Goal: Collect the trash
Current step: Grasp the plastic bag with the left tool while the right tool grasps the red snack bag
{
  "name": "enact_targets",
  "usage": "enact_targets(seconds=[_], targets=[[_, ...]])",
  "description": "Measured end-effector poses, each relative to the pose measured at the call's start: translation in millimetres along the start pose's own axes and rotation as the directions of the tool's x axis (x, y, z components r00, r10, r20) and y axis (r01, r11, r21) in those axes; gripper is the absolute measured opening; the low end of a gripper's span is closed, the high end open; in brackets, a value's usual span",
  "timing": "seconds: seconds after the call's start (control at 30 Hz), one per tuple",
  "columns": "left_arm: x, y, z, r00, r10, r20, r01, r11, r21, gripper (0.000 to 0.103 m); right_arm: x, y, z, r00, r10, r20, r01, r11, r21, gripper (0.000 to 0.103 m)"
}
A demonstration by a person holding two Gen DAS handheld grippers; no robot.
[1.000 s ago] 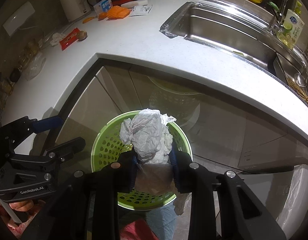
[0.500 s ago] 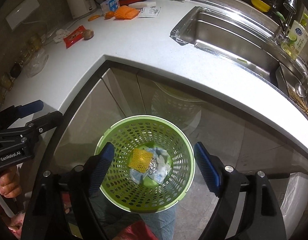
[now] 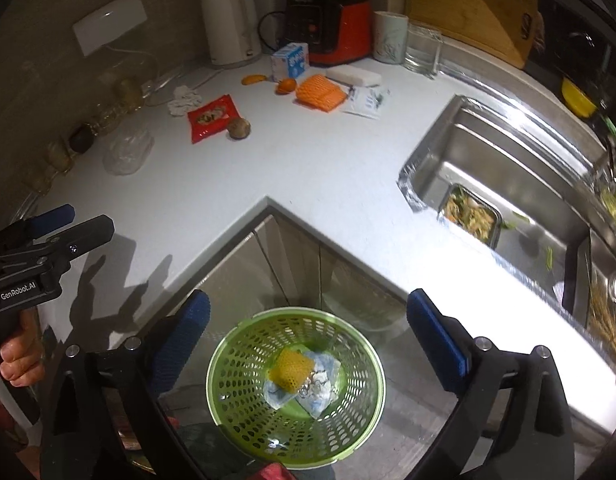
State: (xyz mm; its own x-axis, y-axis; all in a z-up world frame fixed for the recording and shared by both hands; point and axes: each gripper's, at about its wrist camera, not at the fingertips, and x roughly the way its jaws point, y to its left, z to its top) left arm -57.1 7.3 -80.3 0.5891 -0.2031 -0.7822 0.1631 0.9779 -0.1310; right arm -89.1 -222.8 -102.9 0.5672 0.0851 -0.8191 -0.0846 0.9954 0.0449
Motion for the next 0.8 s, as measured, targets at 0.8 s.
enact_targets(seconds=[0.8], targets=[[73, 125, 84, 0.919, 0.392, -0.034, -0.367, 0.823, -0.434, 0.095, 115, 106, 182, 0.971, 0.237, 0.017, -0.224, 0.937, -0.268, 0.101]])
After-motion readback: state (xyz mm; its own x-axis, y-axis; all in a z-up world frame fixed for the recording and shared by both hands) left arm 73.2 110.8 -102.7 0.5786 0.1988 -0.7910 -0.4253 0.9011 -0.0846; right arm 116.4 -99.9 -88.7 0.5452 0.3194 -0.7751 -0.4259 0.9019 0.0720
